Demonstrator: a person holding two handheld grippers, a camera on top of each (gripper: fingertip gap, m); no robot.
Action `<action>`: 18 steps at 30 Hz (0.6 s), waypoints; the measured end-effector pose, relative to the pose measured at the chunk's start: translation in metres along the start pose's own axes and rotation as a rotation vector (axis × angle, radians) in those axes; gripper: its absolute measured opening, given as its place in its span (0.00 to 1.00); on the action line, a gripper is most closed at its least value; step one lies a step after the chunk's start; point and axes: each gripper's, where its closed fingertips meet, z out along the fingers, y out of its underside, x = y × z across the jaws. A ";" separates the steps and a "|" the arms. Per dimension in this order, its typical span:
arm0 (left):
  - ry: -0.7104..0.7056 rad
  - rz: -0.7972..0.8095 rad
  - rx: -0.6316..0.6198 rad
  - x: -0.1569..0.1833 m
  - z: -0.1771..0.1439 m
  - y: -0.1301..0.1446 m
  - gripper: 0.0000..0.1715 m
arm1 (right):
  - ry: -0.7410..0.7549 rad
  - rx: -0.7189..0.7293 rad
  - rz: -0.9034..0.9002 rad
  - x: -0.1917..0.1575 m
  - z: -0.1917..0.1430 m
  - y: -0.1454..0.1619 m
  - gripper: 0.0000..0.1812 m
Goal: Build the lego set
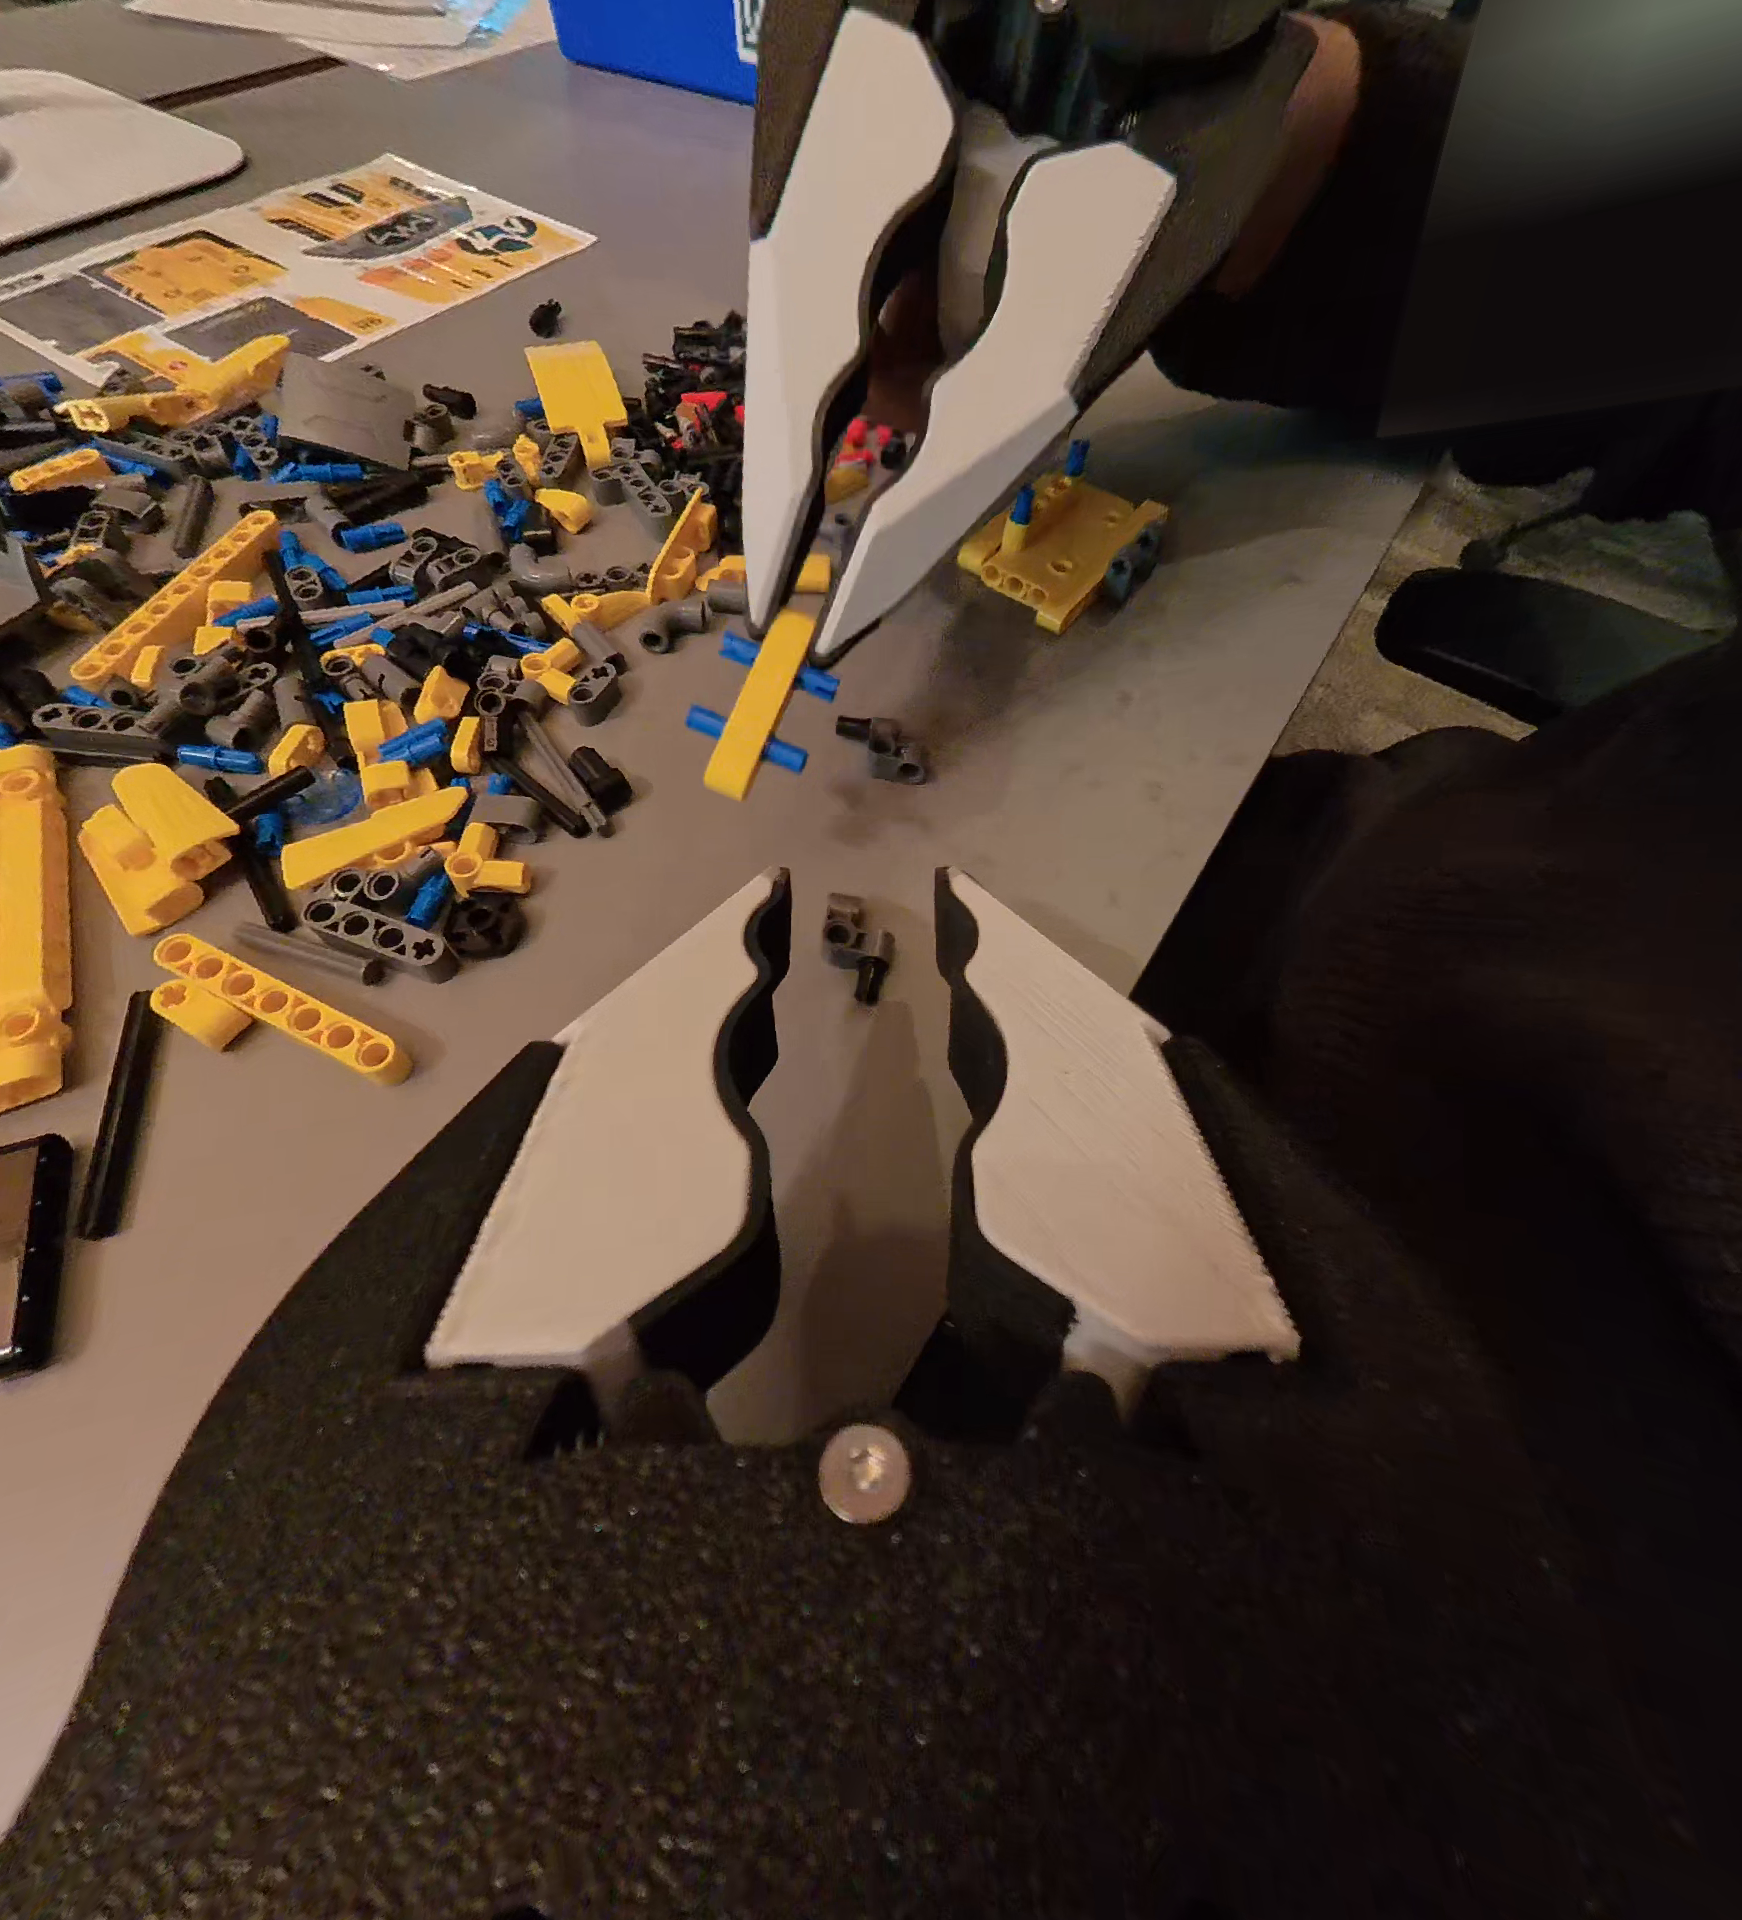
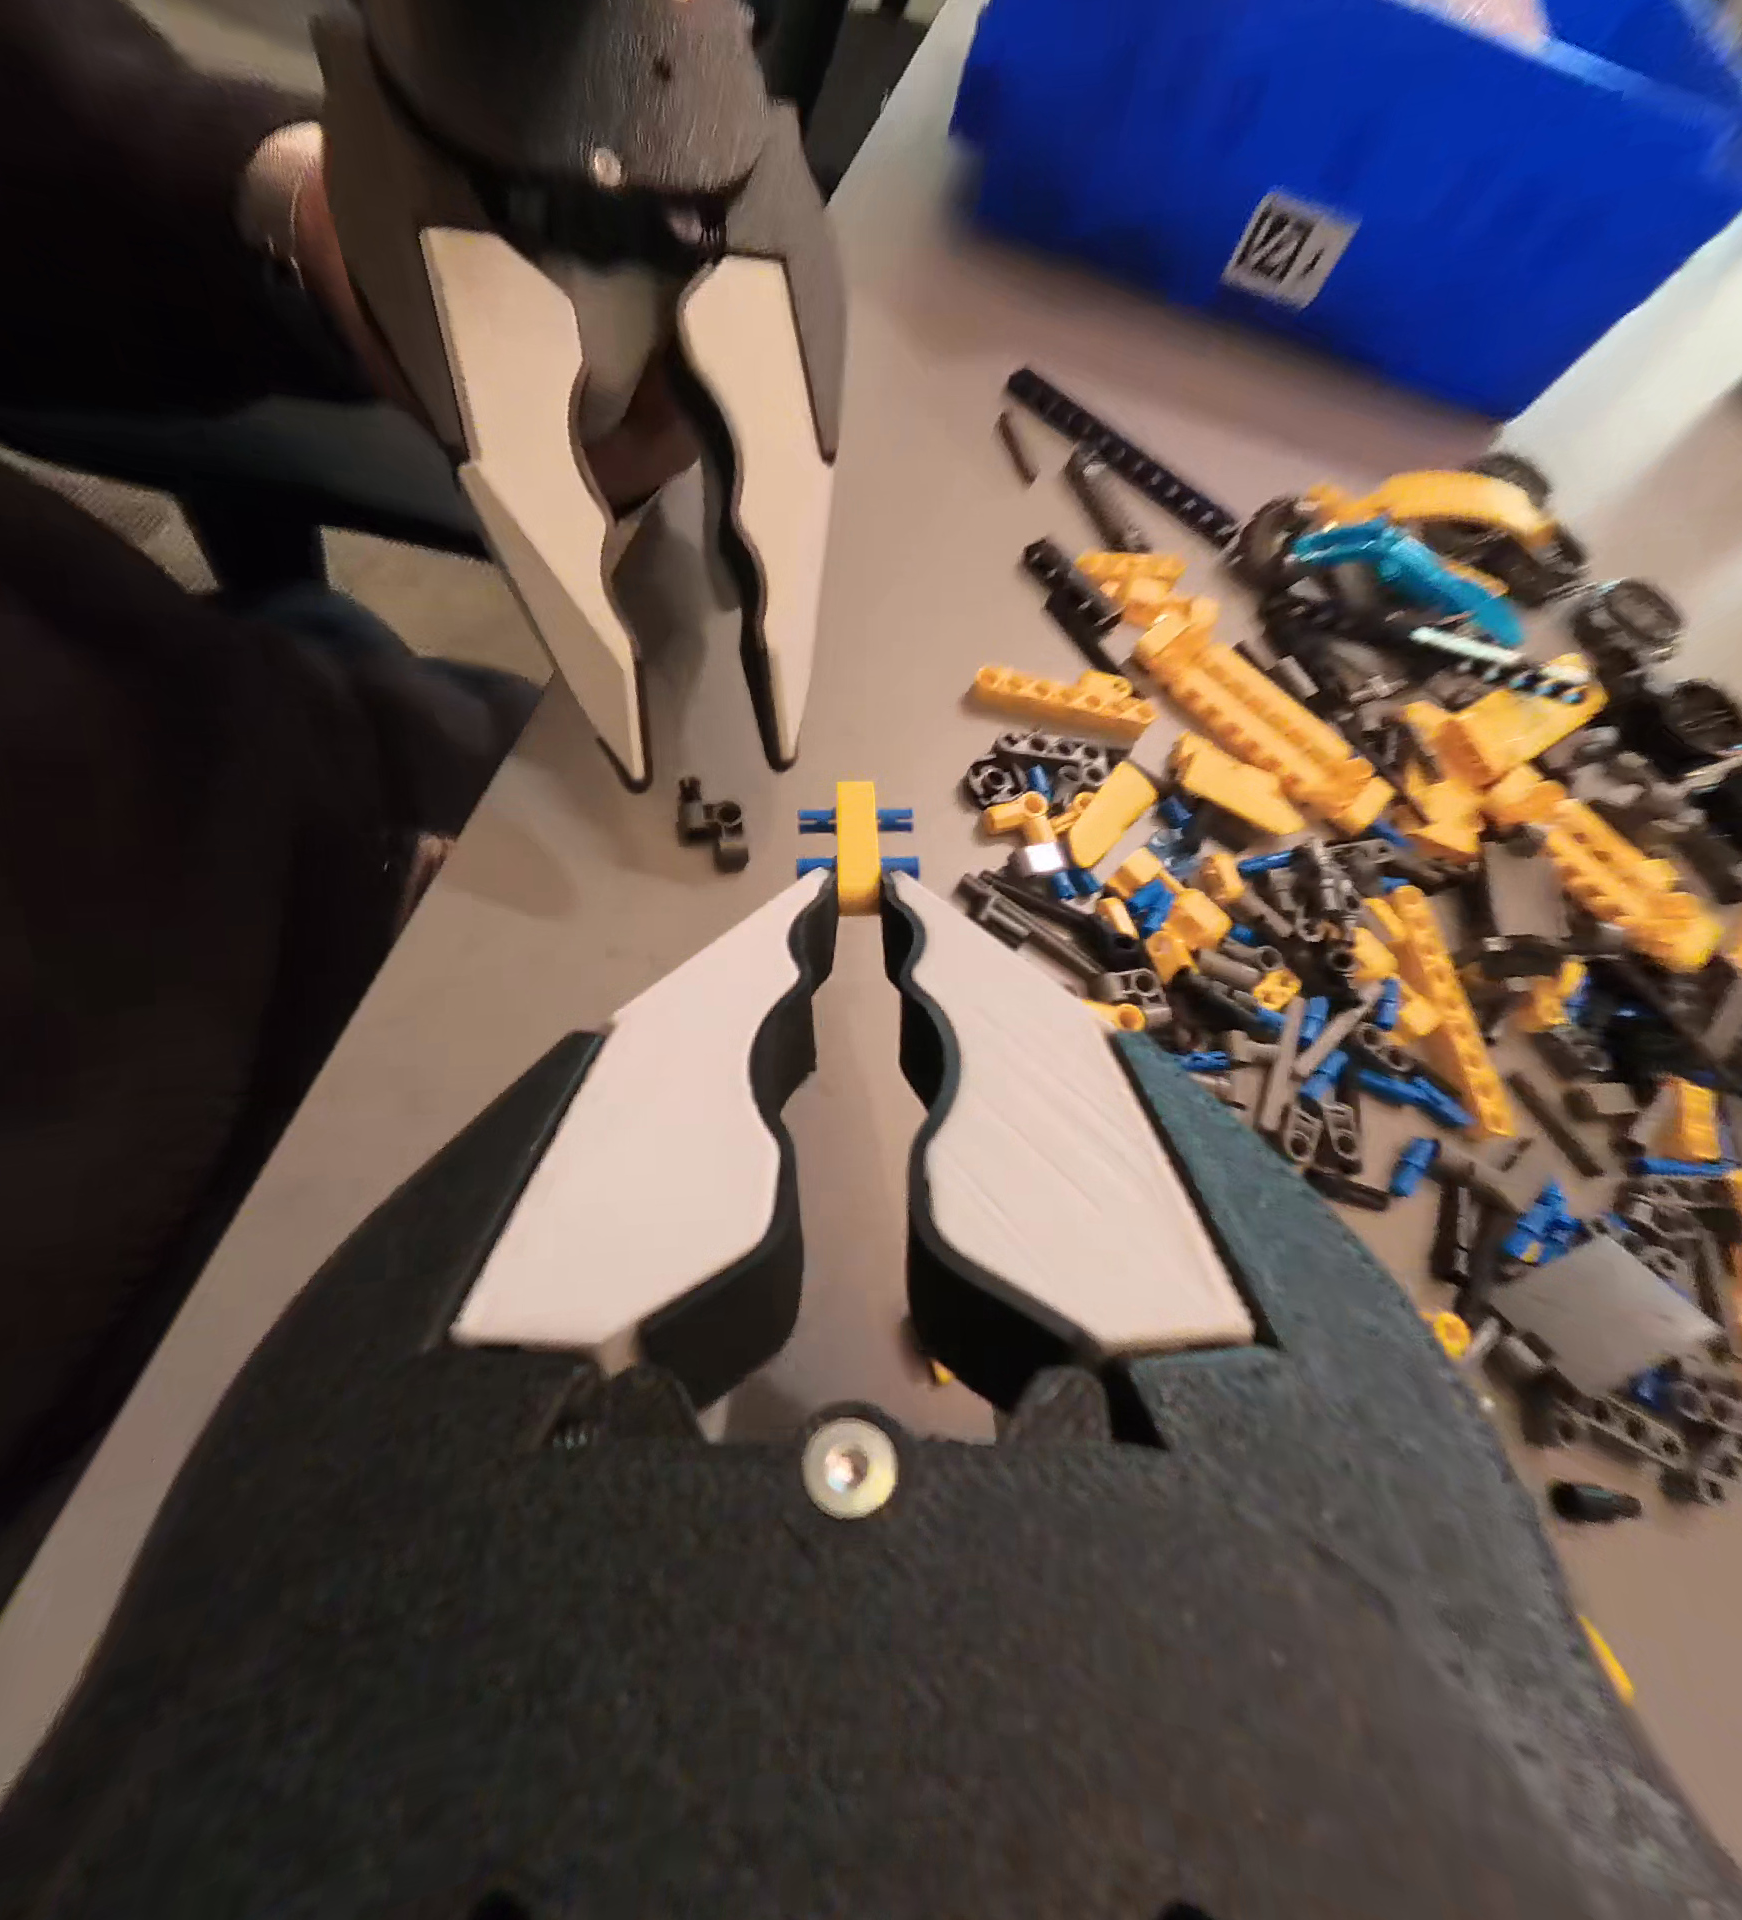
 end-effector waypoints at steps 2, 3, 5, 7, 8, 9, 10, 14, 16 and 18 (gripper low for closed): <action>-0.010 -0.003 -0.003 -0.002 0.000 0.002 0.16 | -0.022 -0.021 0.002 0.000 0.005 0.004 0.04; -0.012 -0.009 -0.003 -0.003 0.000 0.003 0.17 | -0.035 -0.031 0.006 0.000 0.008 0.006 0.05; -0.008 -0.024 0.001 -0.004 -0.001 0.005 0.17 | -0.064 -0.056 0.021 0.000 0.012 0.010 0.05; -0.001 -0.037 0.004 -0.005 -0.002 0.006 0.18 | -0.092 -0.083 0.037 0.000 0.017 0.014 0.05; 0.000 -0.039 0.004 -0.005 -0.002 0.006 0.18 | -0.106 -0.097 0.045 -0.001 0.018 0.016 0.04; 0.002 -0.039 0.002 -0.005 -0.002 0.007 0.18 | -0.120 -0.110 0.051 -0.001 0.020 0.019 0.04; 0.005 -0.038 -0.001 -0.005 -0.002 0.008 0.19 | -0.134 -0.120 0.055 -0.002 0.022 0.021 0.04; 0.018 -0.030 -0.011 -0.002 -0.001 0.008 0.19 | -0.154 -0.139 0.050 -0.006 0.024 0.026 0.05; 0.027 -0.028 -0.018 -0.001 0.000 0.008 0.19 | -0.149 -0.145 0.044 -0.006 0.024 0.028 0.05; 0.032 -0.021 -0.029 0.001 0.002 0.009 0.18 | -0.143 -0.145 0.044 -0.005 0.023 0.028 0.09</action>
